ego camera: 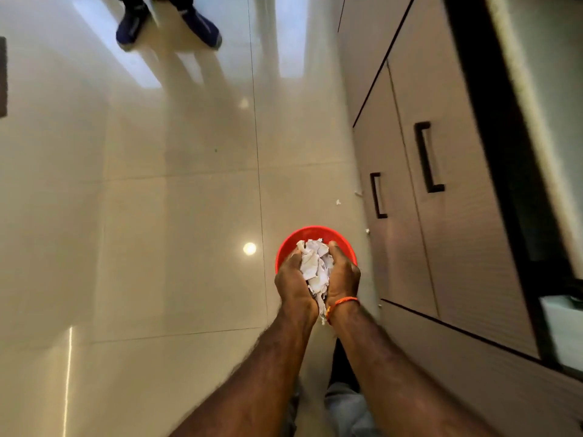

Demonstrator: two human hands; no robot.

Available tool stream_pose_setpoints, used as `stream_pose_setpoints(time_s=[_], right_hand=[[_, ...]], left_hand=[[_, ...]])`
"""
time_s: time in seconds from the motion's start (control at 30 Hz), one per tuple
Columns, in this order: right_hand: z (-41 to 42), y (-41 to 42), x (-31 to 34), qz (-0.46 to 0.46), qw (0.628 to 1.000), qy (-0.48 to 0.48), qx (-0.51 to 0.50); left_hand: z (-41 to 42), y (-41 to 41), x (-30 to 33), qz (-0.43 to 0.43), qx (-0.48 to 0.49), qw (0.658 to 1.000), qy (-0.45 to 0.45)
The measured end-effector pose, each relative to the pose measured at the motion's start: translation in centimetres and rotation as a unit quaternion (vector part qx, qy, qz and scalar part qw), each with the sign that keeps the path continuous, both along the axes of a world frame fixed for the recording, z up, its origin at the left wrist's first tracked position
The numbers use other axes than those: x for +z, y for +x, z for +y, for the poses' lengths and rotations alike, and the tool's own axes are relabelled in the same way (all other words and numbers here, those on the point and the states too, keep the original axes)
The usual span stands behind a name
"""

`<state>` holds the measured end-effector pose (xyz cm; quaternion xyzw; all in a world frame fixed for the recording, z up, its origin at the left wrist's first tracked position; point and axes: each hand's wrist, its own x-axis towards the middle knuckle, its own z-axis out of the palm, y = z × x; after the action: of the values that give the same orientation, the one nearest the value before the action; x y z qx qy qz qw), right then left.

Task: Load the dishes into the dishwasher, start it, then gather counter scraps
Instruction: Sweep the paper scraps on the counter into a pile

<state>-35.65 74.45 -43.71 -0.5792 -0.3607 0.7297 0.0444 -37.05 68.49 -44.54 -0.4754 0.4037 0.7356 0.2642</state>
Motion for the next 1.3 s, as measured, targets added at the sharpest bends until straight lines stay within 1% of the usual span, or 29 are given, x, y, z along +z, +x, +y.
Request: stream_pose_setpoints(time_s=[0.03,0.1,0.17,0.23,0.3,0.33,0.4,0.5,0.53,0.63,0.7,0.73,0.8,0.93,1.0,1.03,1.2,1.3], right_hand=[[0.1,-0.3,-3.0,-0.017,1.000,0.002,0.001],[0.6,-1.1,-8.7,-0.052,0.998,-0.029,0.016],[1.3,-1.7,-13.5,-0.088,0.995,-0.047,0.028],[2.4,-1.9,-19.2,-0.122,0.991,-0.043,0.047],[3.0,-2.6,-20.2,-0.160,0.981,-0.021,0.108],[3.3,-2.8,-19.9,-0.179,0.971,0.011,0.159],[3.4,-3.3,-17.5,-0.210,0.942,0.069,0.254],[4.0,-3.5,-14.7,-0.215,0.899,0.119,0.362],[3.9,-3.5,-13.8,-0.213,0.875,0.137,0.413],[3.3,-3.8,-9.2,-0.206,0.776,0.209,0.558],[2.9,-4.5,-5.0,-0.193,0.731,0.258,0.602],[2.7,-4.8,-2.6,-0.187,0.716,0.268,0.617],[2.4,-5.3,1.4,-0.183,0.704,0.275,0.629],[2.0,-5.9,10.1,-0.172,0.675,0.331,0.636],[1.9,-6.0,14.2,-0.160,0.661,0.353,0.642],[1.8,-5.9,16.2,-0.154,0.651,0.364,0.647],[1.4,-4.7,26.5,-0.124,0.591,0.441,0.664],[1.8,-3.5,31.8,-0.103,0.535,0.485,0.684]], left_hand=[[0.2,-0.3,-2.6,-0.003,-0.006,1.000,0.006],[0.6,-0.9,-8.1,-0.012,-0.026,0.999,0.030],[1.0,-1.8,-11.8,-0.025,-0.035,0.997,0.062],[1.2,-2.5,-16.3,-0.042,-0.052,0.997,0.042],[1.1,-3.6,-16.0,-0.050,-0.088,0.995,0.008],[1.0,-3.6,-15.8,-0.047,-0.107,0.993,-0.011],[0.7,-3.8,-14.0,-0.028,-0.160,0.985,-0.056],[-0.3,-4.6,-10.9,0.013,-0.245,0.963,-0.110],[-0.8,-5.0,-9.5,0.033,-0.271,0.954,-0.126],[-2.2,-5.7,-5.6,0.094,-0.380,0.907,-0.158],[-3.4,-6.5,-2.5,0.126,-0.425,0.879,-0.175],[-3.9,-6.8,-0.7,0.141,-0.444,0.866,-0.182],[-4.6,-7.5,2.5,0.166,-0.494,0.827,-0.210],[-6.1,-8.1,11.9,0.210,-0.593,0.723,-0.284],[-6.6,-8.2,15.9,0.236,-0.625,0.675,-0.313],[-6.9,-8.1,17.7,0.249,-0.633,0.658,-0.323],[-8.3,-7.0,26.6,0.291,-0.651,0.596,-0.370],[-9.1,-6.6,31.1,0.298,-0.664,0.564,-0.390]])
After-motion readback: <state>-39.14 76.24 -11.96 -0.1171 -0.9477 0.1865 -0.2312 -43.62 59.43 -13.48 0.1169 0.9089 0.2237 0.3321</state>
